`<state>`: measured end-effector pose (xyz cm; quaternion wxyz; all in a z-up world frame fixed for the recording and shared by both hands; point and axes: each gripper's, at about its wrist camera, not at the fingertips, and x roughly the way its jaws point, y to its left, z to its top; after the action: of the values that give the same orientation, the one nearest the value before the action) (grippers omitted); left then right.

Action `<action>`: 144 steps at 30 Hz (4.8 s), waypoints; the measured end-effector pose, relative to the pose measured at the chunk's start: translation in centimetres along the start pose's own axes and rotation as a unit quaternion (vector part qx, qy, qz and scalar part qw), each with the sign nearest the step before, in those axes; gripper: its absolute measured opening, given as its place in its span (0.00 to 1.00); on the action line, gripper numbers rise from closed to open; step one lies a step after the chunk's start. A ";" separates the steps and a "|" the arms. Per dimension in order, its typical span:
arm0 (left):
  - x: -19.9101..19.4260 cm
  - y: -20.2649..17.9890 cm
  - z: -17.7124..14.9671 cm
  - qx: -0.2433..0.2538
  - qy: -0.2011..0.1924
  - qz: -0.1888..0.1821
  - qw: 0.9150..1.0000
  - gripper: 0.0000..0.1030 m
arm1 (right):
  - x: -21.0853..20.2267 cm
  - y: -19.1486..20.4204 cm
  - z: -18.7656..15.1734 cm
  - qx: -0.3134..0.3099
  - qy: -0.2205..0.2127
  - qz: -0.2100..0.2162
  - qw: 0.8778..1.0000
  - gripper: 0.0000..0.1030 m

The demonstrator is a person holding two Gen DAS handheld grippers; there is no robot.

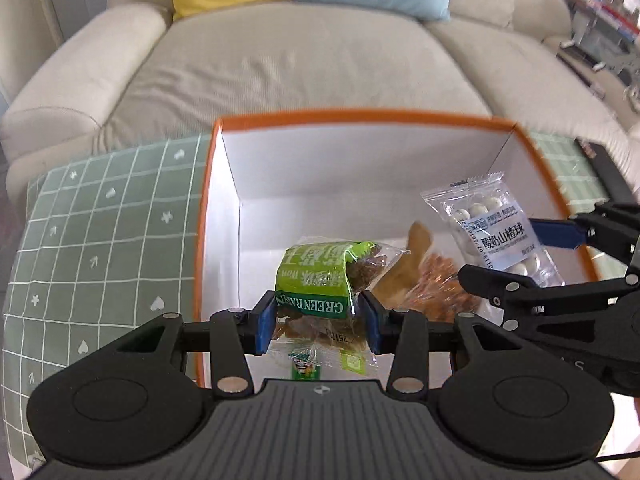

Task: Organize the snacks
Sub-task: 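Carry both held packets over the orange box and lower them inside, then open both tools to release the packets into the box and withdraw, then grasp the brown chocolate packet with the left tool while the right tool grasps the Mimi bag, then carry both held snacks over the orange box and lower them inside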

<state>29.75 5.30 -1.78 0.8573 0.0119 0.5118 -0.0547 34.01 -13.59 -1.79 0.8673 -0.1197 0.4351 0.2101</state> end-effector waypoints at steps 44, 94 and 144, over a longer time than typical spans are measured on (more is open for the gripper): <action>-4.1 -2.0 -1.2 0.091 -0.047 0.080 0.991 0.76 | -1.3 0.1 -0.4 -0.009 0.013 -0.016 1.000 0.82; -3.9 3.7 -20.2 -0.058 -0.068 0.026 0.996 0.67 | -6.6 2.5 -19.7 -0.010 -0.102 -0.164 0.981 0.74; -4.5 1.9 -21.2 -0.059 -0.071 0.032 0.995 0.51 | -7.0 3.0 -20.7 -0.019 -0.083 -0.168 0.982 0.37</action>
<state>9.28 9.13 -7.92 0.8921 -0.0262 0.4510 0.0023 14.29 -20.84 -8.53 0.9208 -0.1901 0.3314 0.0785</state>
